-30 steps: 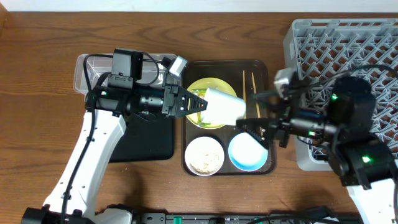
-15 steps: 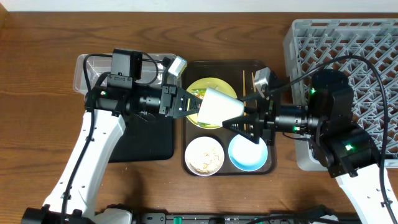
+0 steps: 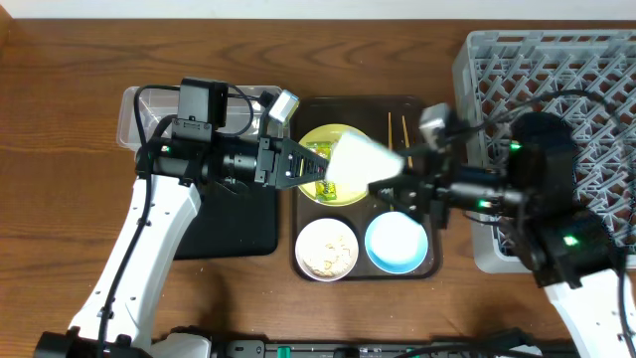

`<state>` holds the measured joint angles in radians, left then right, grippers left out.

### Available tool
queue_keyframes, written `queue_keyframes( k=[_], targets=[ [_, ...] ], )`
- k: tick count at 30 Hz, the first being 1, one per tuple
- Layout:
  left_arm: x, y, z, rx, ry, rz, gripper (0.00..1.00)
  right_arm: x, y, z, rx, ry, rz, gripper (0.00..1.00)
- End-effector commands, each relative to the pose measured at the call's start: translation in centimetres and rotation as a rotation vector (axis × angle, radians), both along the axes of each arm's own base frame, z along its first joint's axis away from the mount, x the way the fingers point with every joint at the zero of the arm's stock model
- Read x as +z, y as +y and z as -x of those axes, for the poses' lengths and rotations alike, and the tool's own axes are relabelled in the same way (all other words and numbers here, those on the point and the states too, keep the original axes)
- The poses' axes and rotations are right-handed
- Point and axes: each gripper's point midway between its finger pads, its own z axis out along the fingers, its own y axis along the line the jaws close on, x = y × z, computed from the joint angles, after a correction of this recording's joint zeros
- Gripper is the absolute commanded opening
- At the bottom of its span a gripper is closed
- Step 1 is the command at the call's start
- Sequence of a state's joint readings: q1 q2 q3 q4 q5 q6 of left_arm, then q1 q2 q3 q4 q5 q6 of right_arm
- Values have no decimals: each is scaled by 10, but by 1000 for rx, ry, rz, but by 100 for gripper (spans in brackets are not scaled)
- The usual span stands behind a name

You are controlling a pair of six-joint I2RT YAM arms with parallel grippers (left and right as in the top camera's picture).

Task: Sort waste into correct bins and load items into the dishwasher rack

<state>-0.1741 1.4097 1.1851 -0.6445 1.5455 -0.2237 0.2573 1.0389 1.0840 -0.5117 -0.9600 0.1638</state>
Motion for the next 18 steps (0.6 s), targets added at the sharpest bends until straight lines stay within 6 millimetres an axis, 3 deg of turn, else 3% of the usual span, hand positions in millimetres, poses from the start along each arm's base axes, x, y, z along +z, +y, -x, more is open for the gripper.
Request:
queue_keyframes(
  k=[1,4,6,8,10,14,18],
  targets=[
    [8,0,1,-8,-35,16,59,9,-42,-13,-221,15,17,38],
    [8,0,1,-8,-34,16,59,-12,-91,-23,-476,115,94,39],
    [8,0,1,-8,-34,16,59,-39,-138,-22,-713,223,191,39],
    [8,0,1,-8,-35,16,59,-68,-189,-10,-974,371,291,35],
    [8,0,1,-8,-35,16,60,-86,-224,4,-1146,467,370,35],
    [7,0,1,-5,-35,12,60,-104,-268,22,-1340,565,488,34],
    [4,0,-1,7,-33,-5,60,-120,-282,30,-1394,657,559,35]
  ],
)
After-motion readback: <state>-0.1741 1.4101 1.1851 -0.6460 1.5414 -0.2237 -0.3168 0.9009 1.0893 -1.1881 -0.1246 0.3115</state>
